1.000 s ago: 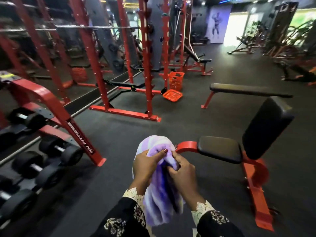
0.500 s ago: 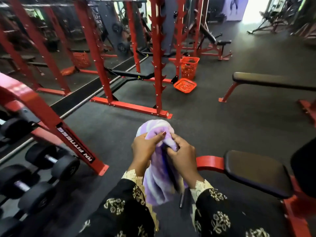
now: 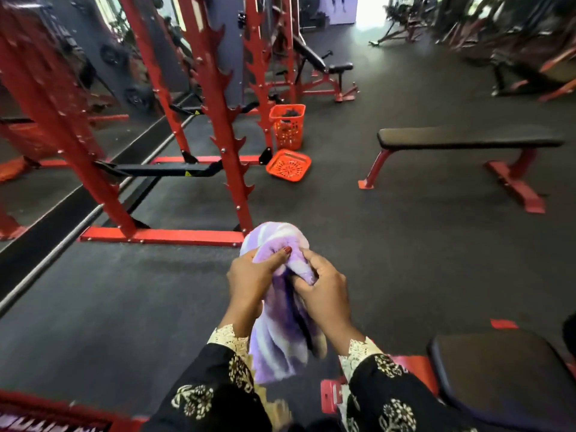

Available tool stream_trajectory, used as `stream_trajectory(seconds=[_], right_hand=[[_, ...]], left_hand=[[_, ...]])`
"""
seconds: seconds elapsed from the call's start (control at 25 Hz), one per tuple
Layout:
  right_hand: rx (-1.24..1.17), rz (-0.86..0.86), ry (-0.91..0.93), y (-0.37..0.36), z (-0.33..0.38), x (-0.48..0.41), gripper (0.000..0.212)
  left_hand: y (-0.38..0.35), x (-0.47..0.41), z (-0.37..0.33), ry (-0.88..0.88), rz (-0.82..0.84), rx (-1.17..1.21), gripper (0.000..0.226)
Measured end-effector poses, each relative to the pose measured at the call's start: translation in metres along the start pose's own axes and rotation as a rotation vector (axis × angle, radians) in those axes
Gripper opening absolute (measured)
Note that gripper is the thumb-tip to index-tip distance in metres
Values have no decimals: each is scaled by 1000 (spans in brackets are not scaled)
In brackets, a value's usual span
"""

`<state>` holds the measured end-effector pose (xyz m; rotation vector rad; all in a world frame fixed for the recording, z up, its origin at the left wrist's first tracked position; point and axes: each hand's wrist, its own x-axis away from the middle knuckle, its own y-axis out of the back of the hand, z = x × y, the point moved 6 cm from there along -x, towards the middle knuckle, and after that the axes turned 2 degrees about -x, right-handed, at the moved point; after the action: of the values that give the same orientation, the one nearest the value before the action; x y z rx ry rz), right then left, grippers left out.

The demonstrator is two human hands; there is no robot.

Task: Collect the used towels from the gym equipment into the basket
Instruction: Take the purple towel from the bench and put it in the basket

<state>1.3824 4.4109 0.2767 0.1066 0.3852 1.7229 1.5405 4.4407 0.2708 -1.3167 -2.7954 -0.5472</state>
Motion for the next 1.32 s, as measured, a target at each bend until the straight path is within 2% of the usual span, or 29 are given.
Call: stream_trajectory(seconds=[0.2, 0.48, 0.6, 0.92, 1.08, 1.32], right_hand=[[-32, -40, -3, -38, -34, -170, 36], [-16, -144, 13, -51, -31, -445, 43], [31, -150, 43, -55, -41, -533, 44], [49, -141, 39, -84, -107, -808, 41], [59, -186, 7, -80, -115, -964, 40], [68, -254, -7, -68, -154, -1146, 40]], left_hand=[[-65, -166, -36, -37, 37, 18, 20], [-158, -408, -148, -95, 82, -28, 30], [-197, -488, -166, -84, 101, 30, 33], [-329, -747, -211, -74, 170, 77, 18], [-400, -882, -279, -102, 249, 81, 8], [-507, -1037, -334, -129, 293, 60, 12]])
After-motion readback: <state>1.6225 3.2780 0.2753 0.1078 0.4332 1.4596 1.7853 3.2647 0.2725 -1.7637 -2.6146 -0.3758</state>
